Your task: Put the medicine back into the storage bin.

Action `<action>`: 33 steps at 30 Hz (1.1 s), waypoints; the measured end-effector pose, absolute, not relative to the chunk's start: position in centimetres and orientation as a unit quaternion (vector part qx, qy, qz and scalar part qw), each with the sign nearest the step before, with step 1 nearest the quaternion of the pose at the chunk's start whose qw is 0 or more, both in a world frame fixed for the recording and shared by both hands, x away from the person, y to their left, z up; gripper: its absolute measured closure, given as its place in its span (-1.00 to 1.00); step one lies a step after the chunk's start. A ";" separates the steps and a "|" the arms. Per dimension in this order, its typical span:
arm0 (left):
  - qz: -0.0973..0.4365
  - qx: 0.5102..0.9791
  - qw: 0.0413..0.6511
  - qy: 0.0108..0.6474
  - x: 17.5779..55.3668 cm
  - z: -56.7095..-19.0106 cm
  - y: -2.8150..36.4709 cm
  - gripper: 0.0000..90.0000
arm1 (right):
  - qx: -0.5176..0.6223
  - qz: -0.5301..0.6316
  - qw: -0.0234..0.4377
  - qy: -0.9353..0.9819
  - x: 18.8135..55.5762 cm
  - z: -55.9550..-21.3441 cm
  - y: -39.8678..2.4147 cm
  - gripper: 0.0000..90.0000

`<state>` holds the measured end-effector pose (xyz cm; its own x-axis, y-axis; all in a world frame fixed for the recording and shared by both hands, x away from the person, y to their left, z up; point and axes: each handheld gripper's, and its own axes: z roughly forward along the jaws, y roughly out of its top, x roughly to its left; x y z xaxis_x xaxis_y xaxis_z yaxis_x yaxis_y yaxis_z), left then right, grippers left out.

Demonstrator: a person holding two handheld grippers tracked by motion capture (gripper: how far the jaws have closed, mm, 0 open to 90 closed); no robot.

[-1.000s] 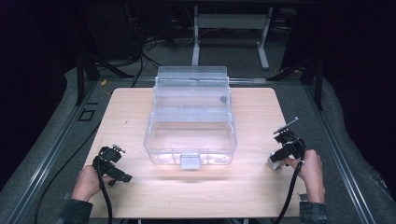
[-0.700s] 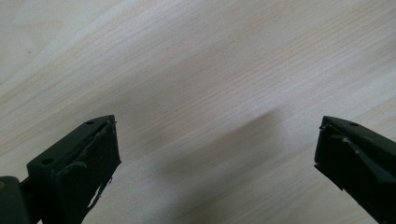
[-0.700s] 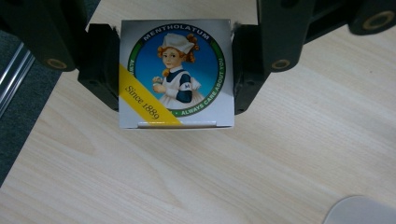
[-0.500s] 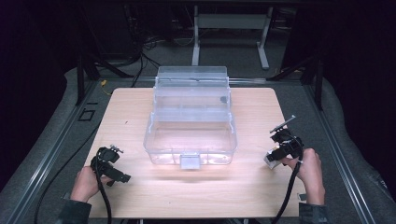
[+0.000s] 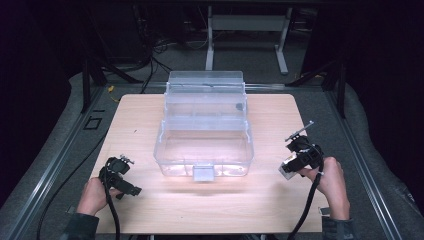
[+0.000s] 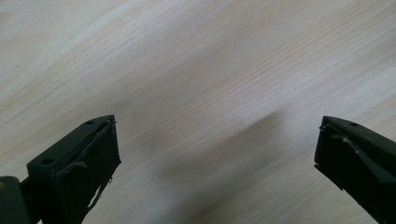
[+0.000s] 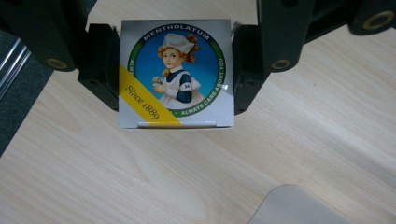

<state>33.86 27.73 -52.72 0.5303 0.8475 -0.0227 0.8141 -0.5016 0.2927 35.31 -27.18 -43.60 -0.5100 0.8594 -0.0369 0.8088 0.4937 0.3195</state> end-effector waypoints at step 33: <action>0.063 0.869 0.122 0.476 34.0 -53.3 27.5 -1.00 | 0.425 0.127 0.112 0.889 37.0 -37.9 -24.5 0.01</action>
<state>34.04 27.52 -53.28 0.5385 0.8426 -0.0068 0.8118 -0.5166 0.2723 36.95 -24.45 -37.87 -0.6143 0.7837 -0.0921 0.7267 0.6074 0.3210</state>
